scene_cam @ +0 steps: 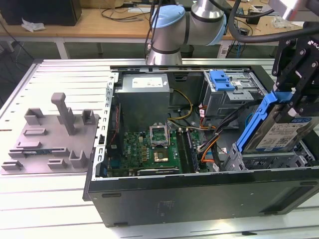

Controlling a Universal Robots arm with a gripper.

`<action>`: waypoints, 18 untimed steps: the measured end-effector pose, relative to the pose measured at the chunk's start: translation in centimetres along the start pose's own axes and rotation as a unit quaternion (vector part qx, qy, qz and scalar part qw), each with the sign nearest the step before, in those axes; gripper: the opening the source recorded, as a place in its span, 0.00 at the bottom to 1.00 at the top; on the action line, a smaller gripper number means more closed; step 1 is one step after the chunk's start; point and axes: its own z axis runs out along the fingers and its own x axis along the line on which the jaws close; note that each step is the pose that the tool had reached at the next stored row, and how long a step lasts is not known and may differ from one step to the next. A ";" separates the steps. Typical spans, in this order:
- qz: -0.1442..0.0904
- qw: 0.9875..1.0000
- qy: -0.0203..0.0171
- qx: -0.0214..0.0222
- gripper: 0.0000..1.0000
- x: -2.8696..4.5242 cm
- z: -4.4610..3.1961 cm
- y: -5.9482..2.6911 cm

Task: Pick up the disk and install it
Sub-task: 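Insert the disk into the insertion slot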

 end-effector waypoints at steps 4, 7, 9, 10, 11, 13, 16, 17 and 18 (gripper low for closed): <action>0.000 1.000 0.000 0.000 0.37 0.02 0.33 0.00; 0.000 1.000 0.000 0.000 0.37 0.04 0.53 -0.01; 0.000 1.000 0.000 0.000 0.37 0.05 0.66 -0.01; 0.000 1.000 0.000 0.000 0.37 0.05 0.72 -0.01; 0.000 1.000 0.000 0.000 0.37 0.06 0.78 -0.01; 0.000 1.000 0.000 0.000 0.37 0.07 0.93 -0.01; 0.000 1.000 0.000 0.000 0.37 0.08 1.19 -0.02; 0.000 1.000 0.000 0.000 0.37 0.09 1.27 -0.02; 0.000 1.000 0.000 0.000 0.37 0.09 1.32 -0.02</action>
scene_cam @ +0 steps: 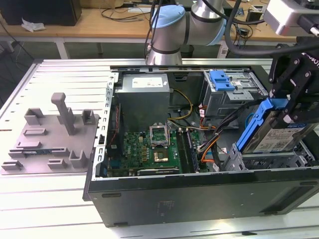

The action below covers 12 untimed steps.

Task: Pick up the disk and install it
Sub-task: 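Insert the disk into the insertion slot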

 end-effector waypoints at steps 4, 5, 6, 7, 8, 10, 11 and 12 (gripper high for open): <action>0.000 1.000 0.000 0.000 0.37 0.02 0.33 0.00; 0.000 1.000 0.000 0.000 0.37 0.03 0.39 -0.01; 0.000 1.000 0.000 0.000 0.37 0.03 0.45 -0.01; 0.000 1.000 0.000 0.000 0.37 0.04 0.51 -0.01; 0.000 1.000 0.000 0.000 0.37 0.05 0.56 -0.01; 0.000 1.000 0.000 0.000 0.37 0.06 0.72 -0.01; 0.000 1.000 0.000 0.000 0.37 0.07 0.78 -0.01; 0.000 1.000 0.000 0.000 0.37 0.08 0.85 -0.01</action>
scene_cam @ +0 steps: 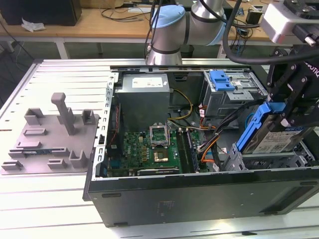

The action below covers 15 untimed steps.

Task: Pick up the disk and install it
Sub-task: 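Insert the disk into the insertion slot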

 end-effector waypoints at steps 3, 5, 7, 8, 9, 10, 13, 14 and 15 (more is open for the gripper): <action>0.000 1.000 0.000 0.000 0.37 0.02 0.17 0.00; 0.000 1.000 0.000 0.000 0.37 0.03 0.36 -0.01; 0.000 1.000 0.000 0.000 0.37 0.05 0.52 -0.01; 0.000 1.000 0.000 0.000 0.37 0.05 0.58 -0.01; 0.000 1.000 0.000 0.000 0.37 0.05 0.62 -0.01; 0.000 1.000 0.000 0.000 0.37 0.06 0.70 -0.01; 0.000 1.000 0.000 0.000 0.37 0.07 0.79 -0.02; 0.000 1.000 0.000 0.000 0.37 0.07 0.79 -0.02; 0.000 1.000 0.000 0.000 0.37 0.07 0.80 -0.02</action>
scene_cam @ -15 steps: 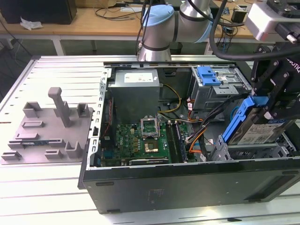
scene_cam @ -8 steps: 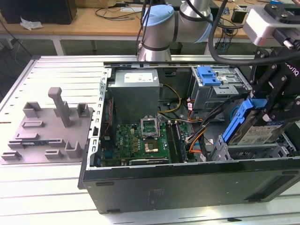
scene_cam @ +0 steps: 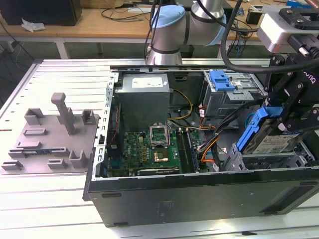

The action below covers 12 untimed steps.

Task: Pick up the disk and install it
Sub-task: 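Insert the disk into the insertion slot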

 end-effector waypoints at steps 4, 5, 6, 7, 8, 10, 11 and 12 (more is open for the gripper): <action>0.000 1.000 0.000 0.000 0.38 0.00 0.01 0.00; 0.000 1.000 0.000 0.000 0.44 0.00 0.00 0.00; 0.000 1.000 0.000 0.000 0.44 0.00 0.01 0.01; 0.000 1.000 0.000 0.000 0.44 0.00 0.01 0.01; 0.000 1.000 0.000 0.000 0.44 0.00 0.01 0.00; 0.000 1.000 0.000 0.000 0.44 0.00 0.01 0.00; 0.000 1.000 0.000 0.000 0.44 0.00 0.01 0.00; 0.000 1.000 0.000 0.000 0.44 0.00 0.01 0.00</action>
